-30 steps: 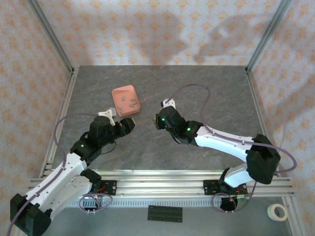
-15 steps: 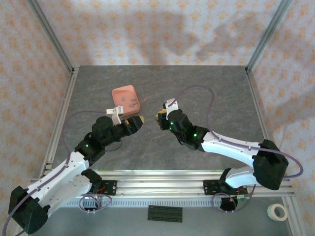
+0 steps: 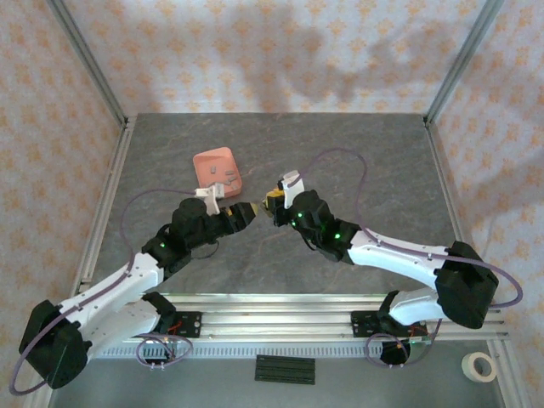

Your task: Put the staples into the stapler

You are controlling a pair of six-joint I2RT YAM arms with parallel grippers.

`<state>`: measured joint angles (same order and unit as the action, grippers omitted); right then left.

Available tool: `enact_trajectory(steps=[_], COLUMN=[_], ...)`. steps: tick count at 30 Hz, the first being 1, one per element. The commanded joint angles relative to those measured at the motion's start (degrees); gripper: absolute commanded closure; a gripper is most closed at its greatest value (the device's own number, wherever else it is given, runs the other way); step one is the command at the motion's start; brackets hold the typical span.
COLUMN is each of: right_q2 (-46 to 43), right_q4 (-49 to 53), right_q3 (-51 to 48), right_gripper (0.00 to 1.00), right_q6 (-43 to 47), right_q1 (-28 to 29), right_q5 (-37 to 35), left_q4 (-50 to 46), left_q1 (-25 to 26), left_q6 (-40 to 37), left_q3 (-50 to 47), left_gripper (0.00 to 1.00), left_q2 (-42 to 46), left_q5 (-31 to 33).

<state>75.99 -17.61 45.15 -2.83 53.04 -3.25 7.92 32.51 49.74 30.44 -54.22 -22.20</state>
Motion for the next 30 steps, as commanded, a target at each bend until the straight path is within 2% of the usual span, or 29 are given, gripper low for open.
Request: enact_trajectory(steps=[1,10,15,23,30], right_q2=[-1.94,-2.17,-2.71,-4.81,-6.67], right_q4=[-4.01,-4.80,-5.35,-5.51,-5.75], right_q3=[-0.67,-0.89,-1.45,-1.77,-1.55], right_gripper=[0.86,0.87,0.88,0.88,0.88], right_q6=[2.09,2.91,3.08,3.96,3.32], right_q1=[-0.22,-0.21,-0.26,-0.26,-0.22], right_q5=[2.59,3.31,4.01,4.12,1.84], left_q4=[4.46,7.18,6.29,5.79,4.16], left_q1=[0.62,0.82,0.82,0.80,0.82], left_q6=[0.93,1.22,0.17,0.19,-0.42], left_q3=[2.25,1.82,1.91,0.79,0.07], left_gripper=[0.38,0.39,0.39,0.47,0.52], left_q2=[-1.01,-1.64,-1.20,-2.55,-3.70], left_q5=[-0.84,-0.24,3.11,4.83,2.90])
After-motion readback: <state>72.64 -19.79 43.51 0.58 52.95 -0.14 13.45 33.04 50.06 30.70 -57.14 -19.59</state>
